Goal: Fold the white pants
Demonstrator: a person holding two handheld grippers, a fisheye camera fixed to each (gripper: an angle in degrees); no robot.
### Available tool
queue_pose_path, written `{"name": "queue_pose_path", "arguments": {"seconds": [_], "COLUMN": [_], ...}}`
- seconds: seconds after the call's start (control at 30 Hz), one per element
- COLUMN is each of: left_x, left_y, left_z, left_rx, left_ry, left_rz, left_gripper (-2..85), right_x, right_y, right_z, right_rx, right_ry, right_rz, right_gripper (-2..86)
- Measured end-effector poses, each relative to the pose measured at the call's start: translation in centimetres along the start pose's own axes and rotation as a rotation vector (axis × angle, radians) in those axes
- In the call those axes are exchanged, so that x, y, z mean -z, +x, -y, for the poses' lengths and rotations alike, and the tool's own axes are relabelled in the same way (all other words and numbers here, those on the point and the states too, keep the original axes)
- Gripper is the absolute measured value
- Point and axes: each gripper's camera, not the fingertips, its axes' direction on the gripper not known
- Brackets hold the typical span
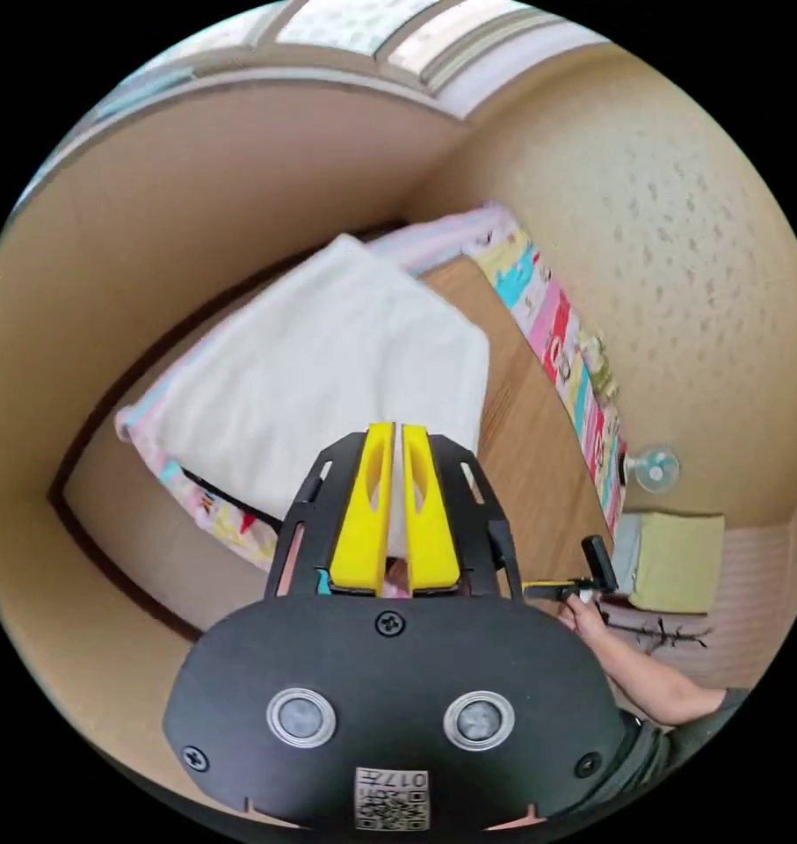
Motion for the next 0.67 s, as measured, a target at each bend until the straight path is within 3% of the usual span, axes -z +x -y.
{"name": "queue_pose_path", "arguments": {"seconds": [0.03, 0.1, 0.17, 0.23, 0.3, 0.4, 0.53, 0.6, 0.67], "left_x": [-3.8, -6.1, -5.9, -4.4, -3.1, -3.1, -8.1, -9.6, -10.2], "left_y": [-0.8, -2.5, -3.5, -2.7, -2.0, -3.0, -4.7, -5.0, -4.9], "left_z": [-0.7, -2.4, -4.6, -6.7, -9.1, -13.7, -19.5, -22.5, -26.3], "left_rx": [0.045, 0.158, 0.247, 0.229, 0.205, 0.335, 0.591, 0.692, 0.838], "left_ry": [-0.112, -0.133, -0.034, 0.109, 0.216, 0.271, 0.058, -0.023, -0.117], "left_rz": [-0.020, -0.118, -0.229, -0.210, -0.199, -0.257, -0.361, -0.293, -0.062], "left_gripper": [0.8, -0.1, -0.6, -0.8, -0.9, -0.9, -0.9, -0.9, -0.9], "right_x": [0.3, 1.7, 2.9, 3.9, 3.8, 0.3, -7.6, -13.1, -16.3], "right_y": [2.4, 12.0, 17.9, 22.0, 24.8, 26.0, 26.7, 26.8, 26.5], "right_z": [-1.6, -10.1, -18.1, -26.8, -37.9, -48.4, -54.9, -56.6, -57.0], "right_rx": [-0.048, -0.295, -0.500, -0.663, -0.744, -0.715, -0.728, -0.788, -0.825], "right_ry": [-0.010, -0.019, 0.053, 0.238, 0.643, 1.119, 1.396, 1.491, 1.577], "right_rz": [-0.011, -0.022, 0.039, 0.207, 0.503, 0.805, 1.054, 1.208, 1.313], "right_gripper": [1.4, 0.9, 0.7, 0.5, 0.4, 0.4, 0.4, 0.5, 0.6]}}
